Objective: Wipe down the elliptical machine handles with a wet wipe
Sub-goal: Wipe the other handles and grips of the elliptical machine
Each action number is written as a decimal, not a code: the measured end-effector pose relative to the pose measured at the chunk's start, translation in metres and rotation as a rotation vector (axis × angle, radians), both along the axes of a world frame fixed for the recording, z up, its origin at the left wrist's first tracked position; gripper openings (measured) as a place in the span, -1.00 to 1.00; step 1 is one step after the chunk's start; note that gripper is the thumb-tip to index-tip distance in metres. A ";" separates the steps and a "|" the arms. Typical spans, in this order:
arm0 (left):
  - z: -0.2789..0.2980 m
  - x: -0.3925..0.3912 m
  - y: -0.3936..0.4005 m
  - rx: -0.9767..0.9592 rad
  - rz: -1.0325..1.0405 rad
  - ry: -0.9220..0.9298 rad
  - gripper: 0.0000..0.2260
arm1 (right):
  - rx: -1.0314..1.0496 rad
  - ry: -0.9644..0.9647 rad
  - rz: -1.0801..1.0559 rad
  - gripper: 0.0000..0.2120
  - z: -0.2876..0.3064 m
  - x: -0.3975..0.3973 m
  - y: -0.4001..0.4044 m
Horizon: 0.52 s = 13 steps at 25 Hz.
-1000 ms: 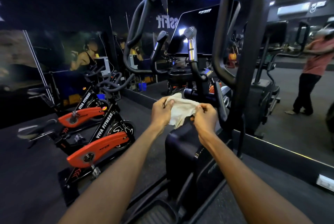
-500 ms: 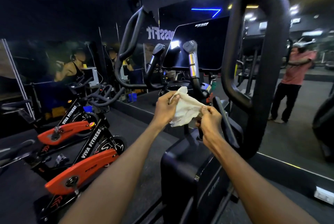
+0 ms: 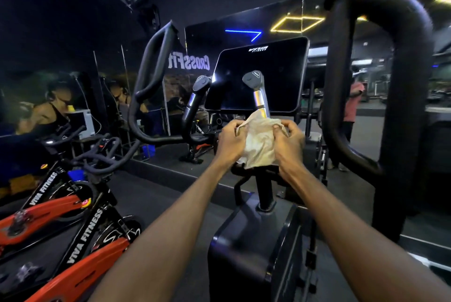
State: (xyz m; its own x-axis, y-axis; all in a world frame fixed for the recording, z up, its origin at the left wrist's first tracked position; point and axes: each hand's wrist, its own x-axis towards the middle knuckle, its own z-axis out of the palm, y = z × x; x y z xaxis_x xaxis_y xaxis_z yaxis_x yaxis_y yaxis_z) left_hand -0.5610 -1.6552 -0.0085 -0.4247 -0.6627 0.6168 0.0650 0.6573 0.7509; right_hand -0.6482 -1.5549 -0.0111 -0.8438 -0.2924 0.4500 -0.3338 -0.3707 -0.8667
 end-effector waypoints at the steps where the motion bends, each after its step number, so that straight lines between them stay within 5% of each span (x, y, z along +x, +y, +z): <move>1: 0.006 -0.006 -0.004 -0.004 0.014 0.001 -0.85 | 0.005 0.029 -0.050 -0.90 0.011 -0.004 -0.006; 3: 0.018 -0.019 -0.011 -0.008 0.043 0.004 -0.68 | 0.100 0.122 -0.225 -0.86 0.032 -0.009 -0.017; 5: 0.030 -0.033 -0.013 0.001 0.070 0.000 -0.62 | 0.357 0.423 -0.609 -0.72 0.041 -0.010 -0.028; 7: 0.037 -0.045 -0.021 -0.002 0.060 -0.019 -0.63 | 0.512 0.740 -0.719 -0.76 0.036 -0.006 -0.041; 13: 0.038 -0.055 -0.060 0.163 -0.002 0.027 -0.69 | 0.588 0.451 -0.333 -0.58 0.028 -0.016 -0.073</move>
